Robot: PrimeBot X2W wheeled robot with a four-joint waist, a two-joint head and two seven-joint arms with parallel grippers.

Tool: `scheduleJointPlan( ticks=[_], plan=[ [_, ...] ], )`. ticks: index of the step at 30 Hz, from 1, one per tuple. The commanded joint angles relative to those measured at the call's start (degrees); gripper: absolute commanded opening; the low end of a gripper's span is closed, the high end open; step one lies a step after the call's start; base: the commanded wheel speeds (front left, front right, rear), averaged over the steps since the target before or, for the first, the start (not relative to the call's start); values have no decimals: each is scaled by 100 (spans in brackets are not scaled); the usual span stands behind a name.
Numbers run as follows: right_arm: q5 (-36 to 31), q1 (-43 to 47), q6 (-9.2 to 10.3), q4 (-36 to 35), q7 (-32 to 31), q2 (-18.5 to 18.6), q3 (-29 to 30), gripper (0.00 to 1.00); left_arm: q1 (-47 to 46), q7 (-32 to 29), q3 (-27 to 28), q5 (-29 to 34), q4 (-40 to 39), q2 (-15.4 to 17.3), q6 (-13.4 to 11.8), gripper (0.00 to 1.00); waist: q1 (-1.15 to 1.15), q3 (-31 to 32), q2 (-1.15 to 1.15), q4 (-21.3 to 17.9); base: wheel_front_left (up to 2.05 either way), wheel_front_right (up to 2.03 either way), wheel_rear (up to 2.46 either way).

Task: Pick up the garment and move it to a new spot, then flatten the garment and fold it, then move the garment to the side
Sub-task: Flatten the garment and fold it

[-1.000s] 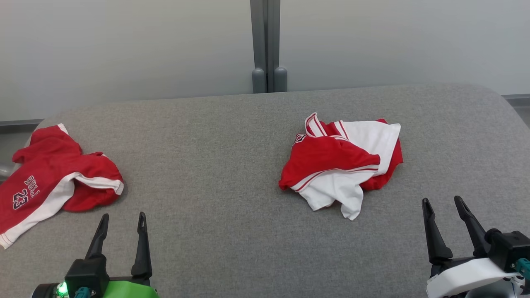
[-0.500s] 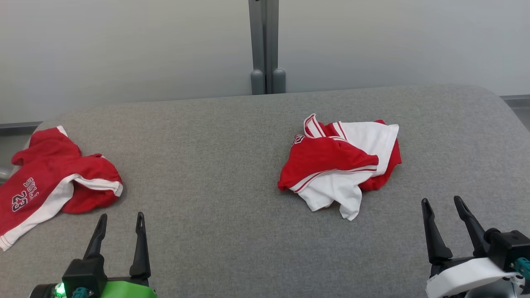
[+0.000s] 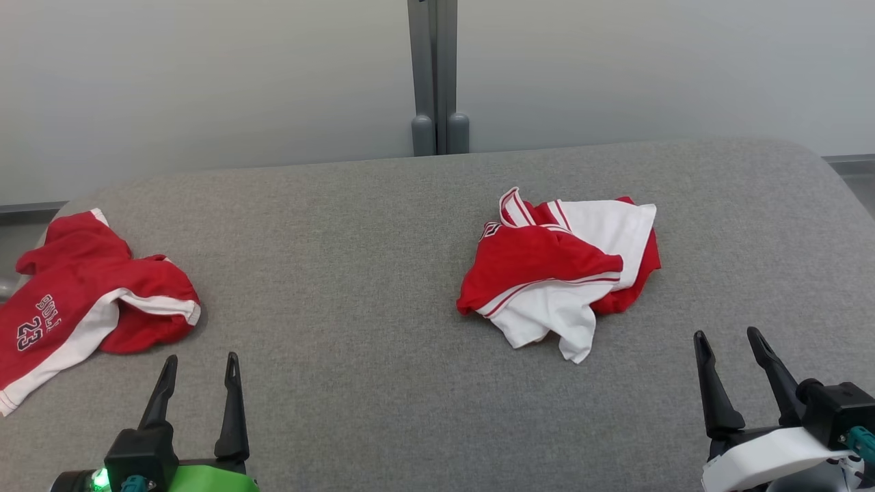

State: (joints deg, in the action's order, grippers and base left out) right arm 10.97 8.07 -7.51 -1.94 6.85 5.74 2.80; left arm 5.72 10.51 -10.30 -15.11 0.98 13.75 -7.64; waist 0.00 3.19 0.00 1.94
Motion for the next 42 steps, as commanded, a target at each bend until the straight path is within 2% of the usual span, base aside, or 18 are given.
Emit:
scheduleJointPlan(
  ticks=[1,11,24,37,42],
  plan=[
    [44,60,4,24,38,7,1,100,21,29,3,-84,20,44,-45,100,0,-6,0,-5,0,0,0],
    [37,-235,3,294,85,140,-98,100,-23,79,-25,-118,50,-16,-83,100,0,-71,0,37,0,0,0],
    [163,-1776,6,1225,128,959,-749,100,-359,220,-198,-55,219,-156,-59,100,0,-486,0,345,0,0,0],
    [610,-3079,6,3078,368,1393,-1388,100,-906,367,-494,59,455,-433,-18,100,0,-1132,0,732,0,0,0],
    [882,-3347,6,3817,515,1410,-1711,100,-1067,402,-570,105,580,-505,-5,100,0,-1271,0,857,0,0,0]
  ],
)
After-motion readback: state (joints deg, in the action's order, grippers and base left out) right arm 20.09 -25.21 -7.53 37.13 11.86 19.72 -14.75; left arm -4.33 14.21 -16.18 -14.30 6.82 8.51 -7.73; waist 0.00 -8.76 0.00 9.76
